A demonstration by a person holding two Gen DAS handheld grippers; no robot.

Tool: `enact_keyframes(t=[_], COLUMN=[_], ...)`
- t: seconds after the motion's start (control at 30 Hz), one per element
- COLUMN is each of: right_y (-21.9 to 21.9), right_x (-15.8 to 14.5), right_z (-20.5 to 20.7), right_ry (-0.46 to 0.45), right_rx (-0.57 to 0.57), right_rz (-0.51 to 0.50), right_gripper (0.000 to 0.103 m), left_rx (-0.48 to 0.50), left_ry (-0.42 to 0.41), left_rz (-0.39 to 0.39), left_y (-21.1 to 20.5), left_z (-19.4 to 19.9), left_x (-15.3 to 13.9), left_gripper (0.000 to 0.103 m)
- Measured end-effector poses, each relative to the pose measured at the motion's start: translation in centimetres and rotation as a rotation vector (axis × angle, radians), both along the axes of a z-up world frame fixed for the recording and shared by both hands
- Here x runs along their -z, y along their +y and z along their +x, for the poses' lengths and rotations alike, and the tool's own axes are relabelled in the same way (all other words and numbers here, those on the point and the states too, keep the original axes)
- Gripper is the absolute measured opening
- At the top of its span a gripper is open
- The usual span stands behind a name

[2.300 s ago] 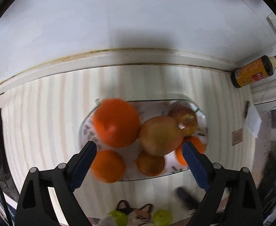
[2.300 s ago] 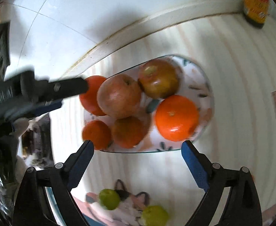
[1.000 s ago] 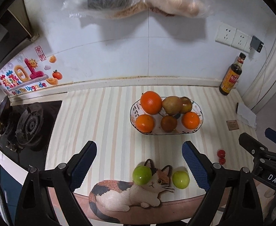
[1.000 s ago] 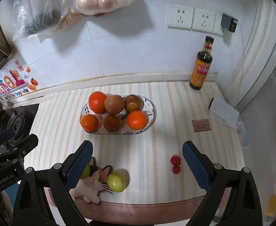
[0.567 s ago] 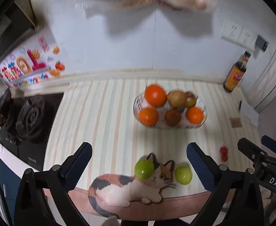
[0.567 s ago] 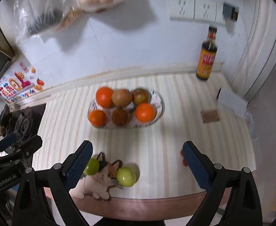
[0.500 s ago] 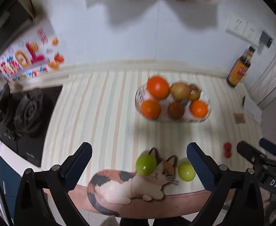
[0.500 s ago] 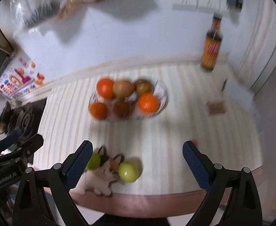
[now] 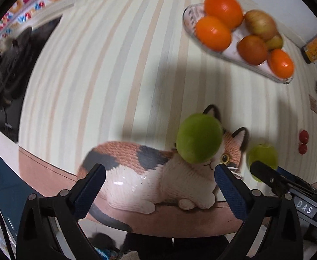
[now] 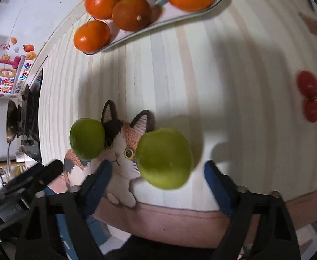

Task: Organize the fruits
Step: 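Grasp a green apple with the left gripper while the right gripper grasps the other green apple, then carry both green apples over the floral plate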

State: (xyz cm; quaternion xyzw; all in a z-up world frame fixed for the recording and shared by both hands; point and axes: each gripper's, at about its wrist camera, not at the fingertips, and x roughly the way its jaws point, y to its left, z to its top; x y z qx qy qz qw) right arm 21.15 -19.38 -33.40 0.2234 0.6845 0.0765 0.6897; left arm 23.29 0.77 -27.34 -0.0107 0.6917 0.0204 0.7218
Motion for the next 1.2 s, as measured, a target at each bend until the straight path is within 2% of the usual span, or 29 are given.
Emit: enact_keyframes(t=[0.1,0.13,0.17,0.37,0.43,0.53,0.57,0.6,0.97,1.2], right_y=[0.8,0.8,0.7,-1.2,-1.2,-0.9,-0.9,-0.9,-2.4,-4.2], right_x=[1.0,1.0,0.9,1.0,0.9,0.6,0.5,0.5,1.0,-1.2], right_z=[0.4,0.4,0.4,-0.1,0.0,0.3,0.4,0.5,0.3,1.2], right_ry=[-0.01,-0.017,-0.027,-0.005,-0.006,-0.01,-0.008,-0.004,0.007,-0.044], right_rx=[-0.039,-0.046,-0.054,-0.047,-0.064,-0.083,-0.086,-0.086,-0.056,-0.018], right_rz=[-0.03,-0.04,-0.055,-0.043,-0.056,-0.077,-0.08,-0.08,-0.028,-0.004], right_gripper=[0.069,0.061,0.059,0.059,0.059,0.06,0.06,0.06,0.059,0.059], left_rx=[-0.008,-0.003,0.002,0.04,0.056,0.062,0.061,0.055,0.062,0.082], left_ry=[0.038,0.049,0.06,0.093,0.083,0.069,0.069,0.068,0.037,-0.016], left_rz=[-0.027,-0.035,-0.043,-0.084,-0.096,-0.111,-0.113,-0.104,-0.1,-0.119], left_y=[-0.2,-0.5,-0.6,-2.7,-3.4,-4.1,-4.3,-4.3,-3.3,-3.5], left_z=[0.2,0.3,0.5,1.5,1.9,2.3,2.3,2.3,3.1,4.1], left_x=[1.4,1.8,2.3,4.6,4.8,4.9,4.9,5.0,4.7,1.4], left_gripper=[0.103,0.103,0.103,0.102,0.097,0.072,0.06,0.055,0.056,0.056])
